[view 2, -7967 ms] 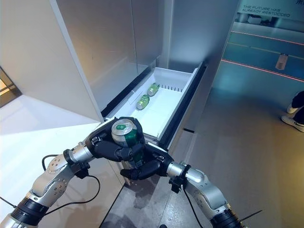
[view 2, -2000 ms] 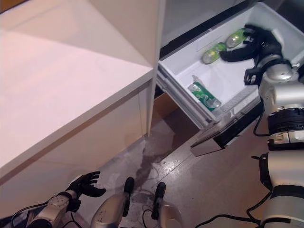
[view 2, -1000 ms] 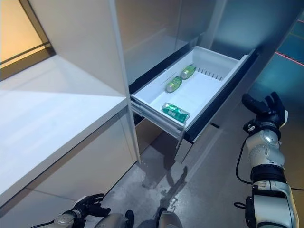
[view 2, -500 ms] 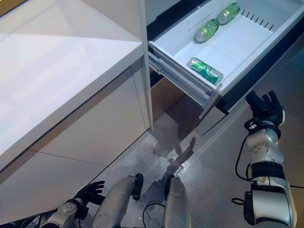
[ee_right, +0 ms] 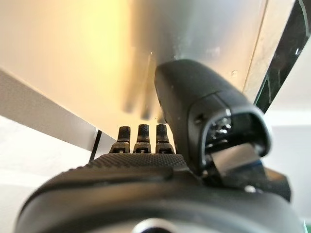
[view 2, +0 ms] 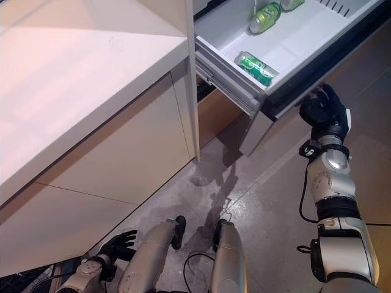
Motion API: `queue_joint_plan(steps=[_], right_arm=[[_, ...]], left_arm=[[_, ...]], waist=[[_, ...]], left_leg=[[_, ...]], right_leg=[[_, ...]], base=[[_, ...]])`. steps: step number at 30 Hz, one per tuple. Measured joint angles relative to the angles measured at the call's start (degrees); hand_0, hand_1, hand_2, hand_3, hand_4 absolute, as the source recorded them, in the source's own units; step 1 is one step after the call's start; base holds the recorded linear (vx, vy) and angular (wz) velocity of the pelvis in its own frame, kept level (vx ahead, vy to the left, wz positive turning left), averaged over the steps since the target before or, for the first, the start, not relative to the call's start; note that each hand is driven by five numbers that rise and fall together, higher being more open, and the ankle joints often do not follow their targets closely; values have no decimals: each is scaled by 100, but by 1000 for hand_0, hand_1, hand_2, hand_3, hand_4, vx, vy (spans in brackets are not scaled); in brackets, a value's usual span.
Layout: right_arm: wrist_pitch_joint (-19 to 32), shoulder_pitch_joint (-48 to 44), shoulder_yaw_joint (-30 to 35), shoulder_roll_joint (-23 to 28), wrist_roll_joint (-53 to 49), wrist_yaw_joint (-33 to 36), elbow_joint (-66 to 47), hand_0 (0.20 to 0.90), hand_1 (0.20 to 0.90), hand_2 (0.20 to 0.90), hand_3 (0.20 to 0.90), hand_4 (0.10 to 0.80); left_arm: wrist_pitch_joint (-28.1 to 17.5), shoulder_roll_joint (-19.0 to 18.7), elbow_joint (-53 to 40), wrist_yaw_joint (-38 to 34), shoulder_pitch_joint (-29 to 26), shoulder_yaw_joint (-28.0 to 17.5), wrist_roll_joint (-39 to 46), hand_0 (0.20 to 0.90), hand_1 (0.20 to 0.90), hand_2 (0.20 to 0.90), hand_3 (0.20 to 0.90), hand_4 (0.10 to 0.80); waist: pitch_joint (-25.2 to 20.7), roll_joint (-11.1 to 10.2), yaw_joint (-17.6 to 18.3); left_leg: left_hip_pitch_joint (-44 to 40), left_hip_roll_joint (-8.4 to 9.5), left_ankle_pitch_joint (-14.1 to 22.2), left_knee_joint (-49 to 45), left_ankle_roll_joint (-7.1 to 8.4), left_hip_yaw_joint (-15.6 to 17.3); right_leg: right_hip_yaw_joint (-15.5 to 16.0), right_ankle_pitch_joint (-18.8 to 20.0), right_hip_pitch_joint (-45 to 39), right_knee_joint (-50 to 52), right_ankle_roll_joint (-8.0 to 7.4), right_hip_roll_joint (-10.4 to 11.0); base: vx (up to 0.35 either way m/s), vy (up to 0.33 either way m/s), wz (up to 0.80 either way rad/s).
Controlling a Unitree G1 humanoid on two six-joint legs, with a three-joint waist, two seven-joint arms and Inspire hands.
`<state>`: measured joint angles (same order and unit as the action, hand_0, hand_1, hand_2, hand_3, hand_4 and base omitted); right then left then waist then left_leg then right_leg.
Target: Put drinks into fridge and close the fridge
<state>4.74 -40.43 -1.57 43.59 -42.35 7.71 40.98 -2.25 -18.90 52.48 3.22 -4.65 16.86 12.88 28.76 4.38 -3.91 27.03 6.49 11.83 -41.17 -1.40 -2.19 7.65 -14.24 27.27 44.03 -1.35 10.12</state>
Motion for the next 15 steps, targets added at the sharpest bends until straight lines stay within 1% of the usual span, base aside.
queue_joint_plan(steps=[5, 8, 10, 11, 12, 15], right_arm=[[28, -292, -513, 3, 221, -2, -3, 900, 900, 900, 900, 800], [26, -399, -769, 3, 285, -5, -3, 900, 900, 900, 900, 800], [25, -559, -943, -2, 446, -26, -3, 900, 900, 900, 900, 800], [24, -661, -1020, 2, 497, -27, -2, 900, 900, 900, 900, 800], [23, -769, -1091, -1, 558, -40, -1, 900, 900, 900, 900, 800], [23, -920, -1258, 1, 719, -92, 1, 900, 900, 900, 900, 800]], left_arm=[[-86, 46, 119, 10, -9, -25, -3, 900, 900, 900, 900, 800], [-92, 45, 153, 20, 8, -73, -5, 900, 900, 900, 900, 800], [-93, 40, 161, 25, 9, -113, -6, 900, 900, 900, 900, 800], [-94, 42, 161, 34, 7, -125, -6, 900, 900, 900, 900, 800], [-95, 41, 163, 40, 10, -144, -8, 900, 900, 900, 900, 800], [-97, 34, 194, 41, 3, -182, -15, 900, 900, 900, 900, 800]], waist=[[51, 36, -98], [52, 39, -254], [51, 39, -328], [52, 31, -390], [52, 35, -412], [52, 29, -557]], left_leg=[[-163, 14, -30, 114, 48, -115], [-368, 12, -35, 268, 55, -214], [-467, 13, -72, 365, 93, -320], [-507, 12, -97, 417, 113, -326], [-545, 14, -116, 450, 139, -371], [-732, 7, -140, 615, 164, -475]], right_leg=[[148, -38, -213, -78, 10, 34], [266, -62, -471, -227, 41, 29], [349, -66, -616, -331, 48, 25], [360, -63, -648, -362, 49, 25], [446, -55, -705, -404, 36, 29], [528, -48, -947, -578, 25, 15]], base=[[61, 29, 12], [82, 2, 15], [78, -9, 20], [72, -20, 18], [65, -29, 12], [67, -35, 18]])
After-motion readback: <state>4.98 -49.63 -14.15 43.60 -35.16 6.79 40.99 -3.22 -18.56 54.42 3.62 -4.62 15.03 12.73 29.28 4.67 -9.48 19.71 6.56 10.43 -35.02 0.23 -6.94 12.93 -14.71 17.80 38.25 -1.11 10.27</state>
